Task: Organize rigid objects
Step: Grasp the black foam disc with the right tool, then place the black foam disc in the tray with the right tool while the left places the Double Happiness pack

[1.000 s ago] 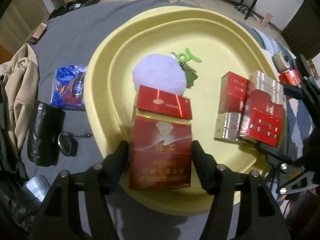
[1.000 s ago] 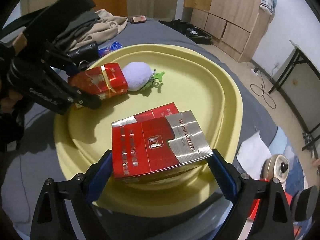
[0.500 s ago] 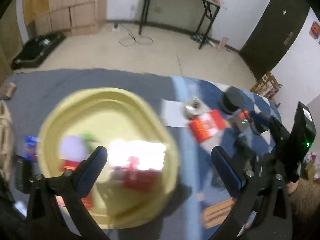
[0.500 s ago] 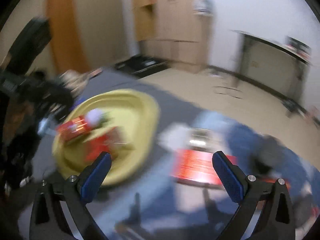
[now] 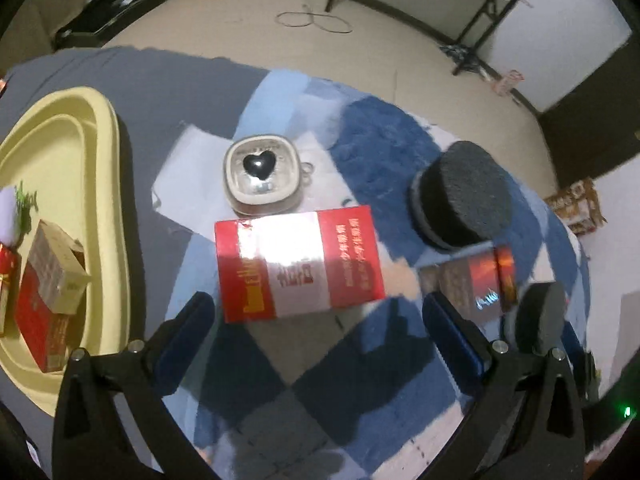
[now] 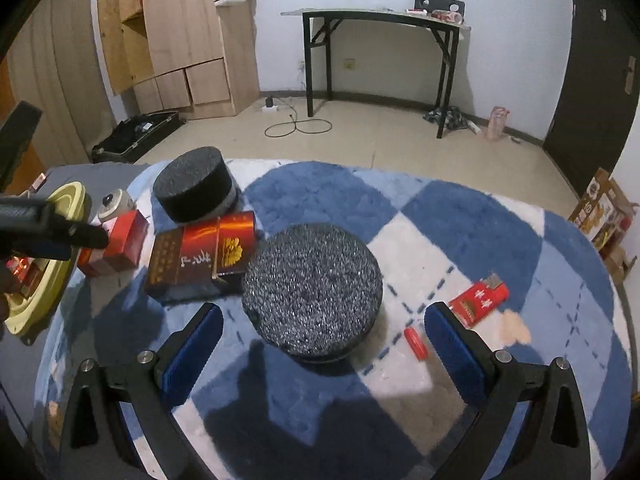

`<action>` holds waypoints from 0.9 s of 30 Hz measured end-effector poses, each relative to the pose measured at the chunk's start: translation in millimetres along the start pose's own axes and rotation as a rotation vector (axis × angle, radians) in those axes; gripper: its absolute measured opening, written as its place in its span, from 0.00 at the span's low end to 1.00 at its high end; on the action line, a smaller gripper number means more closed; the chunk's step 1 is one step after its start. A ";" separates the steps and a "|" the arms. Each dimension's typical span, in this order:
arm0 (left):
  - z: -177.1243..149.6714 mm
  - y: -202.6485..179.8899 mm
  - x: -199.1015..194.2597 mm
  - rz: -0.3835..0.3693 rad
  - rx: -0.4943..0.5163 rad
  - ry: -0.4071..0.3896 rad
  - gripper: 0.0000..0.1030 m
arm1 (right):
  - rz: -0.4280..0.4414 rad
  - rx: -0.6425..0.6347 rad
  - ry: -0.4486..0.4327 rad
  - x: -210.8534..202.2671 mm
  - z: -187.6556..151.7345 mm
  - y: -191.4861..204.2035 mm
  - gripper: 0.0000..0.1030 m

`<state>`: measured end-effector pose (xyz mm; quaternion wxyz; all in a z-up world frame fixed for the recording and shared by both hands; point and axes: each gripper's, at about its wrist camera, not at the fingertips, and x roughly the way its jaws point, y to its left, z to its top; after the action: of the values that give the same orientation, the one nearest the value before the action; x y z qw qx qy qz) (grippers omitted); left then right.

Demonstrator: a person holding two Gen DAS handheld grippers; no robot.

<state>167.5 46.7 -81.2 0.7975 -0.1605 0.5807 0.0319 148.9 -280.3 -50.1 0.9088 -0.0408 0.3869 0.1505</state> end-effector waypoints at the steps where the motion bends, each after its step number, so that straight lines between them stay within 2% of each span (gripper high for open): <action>1: 0.6 0.1 4.1 0.026 0.002 0.003 1.00 | 0.006 -0.001 0.000 1.4 -1.7 -0.2 1.00; 8: -0.8 7.7 29.2 0.066 -0.018 0.022 1.00 | 0.034 -0.037 0.019 17.2 2.0 -13.9 1.00; 13: 2.0 5.0 29.2 0.075 0.025 -0.004 0.99 | 0.038 -0.093 0.043 32.6 5.1 -9.7 1.00; 14: 2.7 5.1 28.4 0.072 0.023 -0.006 0.98 | 0.035 -0.092 0.045 34.8 5.9 -9.7 1.00; 15: 4.3 5.2 28.2 0.072 0.026 -0.012 0.91 | 0.034 -0.090 0.047 36.9 6.5 -9.9 0.99; 17: 5.2 3.2 26.2 0.065 0.040 -0.038 0.89 | 0.045 -0.085 0.050 40.7 8.7 -10.3 0.89; 19: 2.1 3.8 24.2 0.028 0.053 -0.047 0.88 | 0.040 -0.094 0.055 43.1 8.9 -9.6 0.68; 23: -10.0 11.4 6.2 -0.011 0.103 -0.049 0.88 | 0.058 -0.062 0.027 33.3 7.5 -17.5 0.66; 27: -31.4 27.9 -48.7 -0.079 0.208 -0.096 0.88 | 0.066 -0.063 -0.044 6.9 0.7 -25.9 0.66</action>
<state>116.3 70.5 -50.3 0.8374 -0.0979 0.5352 -0.0525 161.9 -303.2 -55.7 0.9099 -0.0535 0.3630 0.1935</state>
